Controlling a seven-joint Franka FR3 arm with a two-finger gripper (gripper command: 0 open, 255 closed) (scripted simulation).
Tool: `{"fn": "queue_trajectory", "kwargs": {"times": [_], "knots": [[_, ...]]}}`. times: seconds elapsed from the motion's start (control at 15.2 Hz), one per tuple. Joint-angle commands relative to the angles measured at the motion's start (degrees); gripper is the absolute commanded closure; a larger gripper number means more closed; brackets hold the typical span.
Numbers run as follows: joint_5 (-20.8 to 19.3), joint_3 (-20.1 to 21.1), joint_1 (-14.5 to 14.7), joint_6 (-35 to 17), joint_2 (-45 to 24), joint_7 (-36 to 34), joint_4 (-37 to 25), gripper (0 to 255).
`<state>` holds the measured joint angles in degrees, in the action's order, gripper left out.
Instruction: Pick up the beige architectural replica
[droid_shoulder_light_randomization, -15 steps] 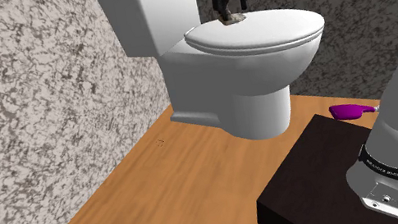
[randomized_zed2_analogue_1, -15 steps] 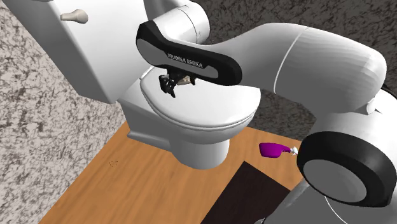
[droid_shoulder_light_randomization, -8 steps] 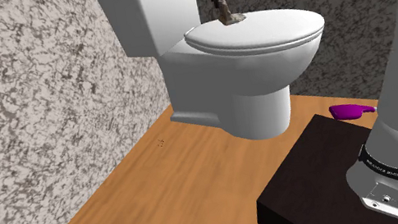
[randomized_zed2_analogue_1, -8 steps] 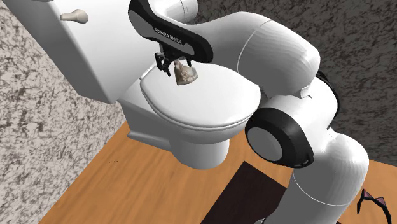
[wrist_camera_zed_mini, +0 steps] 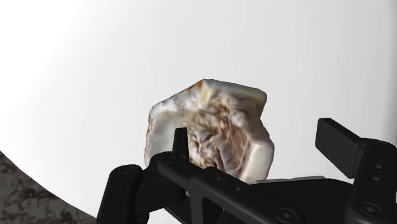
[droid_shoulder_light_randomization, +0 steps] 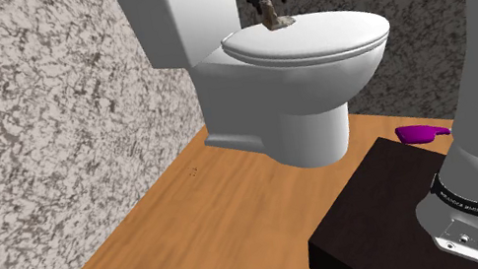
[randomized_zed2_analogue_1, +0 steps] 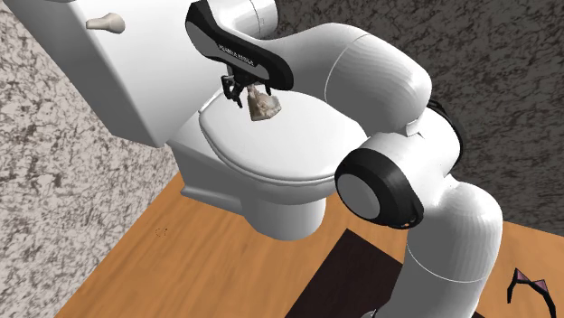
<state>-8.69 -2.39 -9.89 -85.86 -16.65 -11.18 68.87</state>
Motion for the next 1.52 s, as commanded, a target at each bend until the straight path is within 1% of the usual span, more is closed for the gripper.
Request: {"fn": "queue_trajectory", "kwargs": {"times": [0.0,0.13,0.2,0.79,1.19,1.45], "knots": [[0.0,0.01,-0.04,-2.23,0.56,-0.31,2.78,0],[0.0,0.01,-0.03,-2.24,0.57,-0.31,2.8,0],[0.0,0.02,-0.02,-2.15,0.5,-0.32,2.64,255],[0.0,0.01,-0.03,-2.23,0.56,-0.31,2.78,255],[0.04,-0.05,0.0,3.69,-1.98,0.57,-5.74,255],[0.05,-0.12,0.01,8.3,-4.62,1.28,-13.04,255]]}}
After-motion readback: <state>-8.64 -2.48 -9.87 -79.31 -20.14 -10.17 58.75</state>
